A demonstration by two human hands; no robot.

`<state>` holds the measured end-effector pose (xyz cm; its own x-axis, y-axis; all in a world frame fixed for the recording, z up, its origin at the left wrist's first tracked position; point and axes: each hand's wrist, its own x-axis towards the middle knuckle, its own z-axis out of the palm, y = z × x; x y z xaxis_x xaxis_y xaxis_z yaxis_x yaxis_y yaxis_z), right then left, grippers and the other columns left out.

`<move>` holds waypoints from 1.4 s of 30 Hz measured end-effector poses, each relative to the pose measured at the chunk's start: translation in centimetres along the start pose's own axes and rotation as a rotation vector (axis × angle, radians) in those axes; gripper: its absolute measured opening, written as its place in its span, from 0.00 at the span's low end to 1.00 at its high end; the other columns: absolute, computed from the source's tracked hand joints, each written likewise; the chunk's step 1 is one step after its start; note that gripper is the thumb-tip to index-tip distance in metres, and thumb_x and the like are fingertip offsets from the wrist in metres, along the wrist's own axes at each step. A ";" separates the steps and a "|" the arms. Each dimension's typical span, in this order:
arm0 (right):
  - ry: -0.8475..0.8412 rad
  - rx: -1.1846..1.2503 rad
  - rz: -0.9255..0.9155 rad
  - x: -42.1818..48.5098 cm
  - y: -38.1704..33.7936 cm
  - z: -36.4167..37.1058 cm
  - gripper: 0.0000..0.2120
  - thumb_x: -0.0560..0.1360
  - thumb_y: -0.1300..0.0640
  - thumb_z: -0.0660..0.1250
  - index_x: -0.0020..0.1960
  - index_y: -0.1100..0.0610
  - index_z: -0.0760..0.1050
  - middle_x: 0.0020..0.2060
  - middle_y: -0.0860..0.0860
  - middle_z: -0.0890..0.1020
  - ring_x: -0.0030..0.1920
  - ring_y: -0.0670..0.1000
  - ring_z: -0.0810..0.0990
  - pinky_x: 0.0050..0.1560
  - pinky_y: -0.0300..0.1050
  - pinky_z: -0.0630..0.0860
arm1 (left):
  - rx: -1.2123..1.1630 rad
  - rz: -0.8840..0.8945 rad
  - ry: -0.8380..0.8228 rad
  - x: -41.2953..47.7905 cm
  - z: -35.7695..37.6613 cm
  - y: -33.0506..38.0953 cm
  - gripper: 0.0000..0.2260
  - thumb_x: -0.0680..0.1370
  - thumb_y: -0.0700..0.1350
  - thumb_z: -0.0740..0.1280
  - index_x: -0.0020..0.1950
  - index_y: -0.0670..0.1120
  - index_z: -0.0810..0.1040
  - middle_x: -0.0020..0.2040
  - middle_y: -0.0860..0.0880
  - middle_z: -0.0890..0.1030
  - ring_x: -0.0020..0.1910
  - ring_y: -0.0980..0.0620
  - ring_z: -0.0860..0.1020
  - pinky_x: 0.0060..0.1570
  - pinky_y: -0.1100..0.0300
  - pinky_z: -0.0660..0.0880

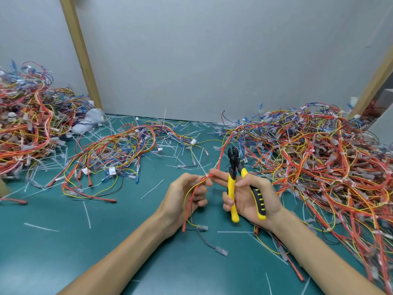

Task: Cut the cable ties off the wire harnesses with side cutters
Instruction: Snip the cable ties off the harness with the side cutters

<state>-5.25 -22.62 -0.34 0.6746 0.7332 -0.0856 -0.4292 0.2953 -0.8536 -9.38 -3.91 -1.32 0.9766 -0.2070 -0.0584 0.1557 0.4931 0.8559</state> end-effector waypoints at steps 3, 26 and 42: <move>0.004 0.005 -0.004 0.0 0.0 0.0 0.34 0.62 0.55 0.70 0.67 0.63 0.75 0.67 0.58 0.76 0.31 0.51 0.71 0.38 0.47 0.74 | 0.062 0.016 0.022 0.0 0.2 -0.1 0.11 0.72 0.51 0.65 0.40 0.44 0.79 0.30 0.52 0.61 0.28 0.56 0.60 0.31 0.63 0.63; 0.019 0.047 0.002 0.0 -0.2 0.0 0.31 0.64 0.56 0.64 0.67 0.64 0.75 0.64 0.59 0.76 0.32 0.51 0.71 0.41 0.49 0.74 | 0.775 0.392 0.134 -0.6 0.5 -0.5 0.06 0.78 0.44 0.69 0.49 0.44 0.84 0.54 0.52 0.77 0.48 0.55 0.79 0.47 0.54 0.76; -0.081 0.012 0.022 0.0 -0.1 -0.4 0.31 0.69 0.52 0.68 0.70 0.63 0.71 0.54 0.59 0.78 0.39 0.56 0.76 0.54 0.54 0.74 | 0.956 0.506 0.041 -0.3 0.0 0.0 0.09 0.77 0.52 0.66 0.45 0.47 0.77 0.48 0.54 0.81 0.50 0.57 0.77 0.56 0.62 0.69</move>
<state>-4.98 -22.94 -0.44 0.6147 0.7863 -0.0619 -0.4507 0.2858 -0.8457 -9.68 -3.88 -1.32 0.9020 -0.1272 0.4125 -0.4298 -0.3534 0.8309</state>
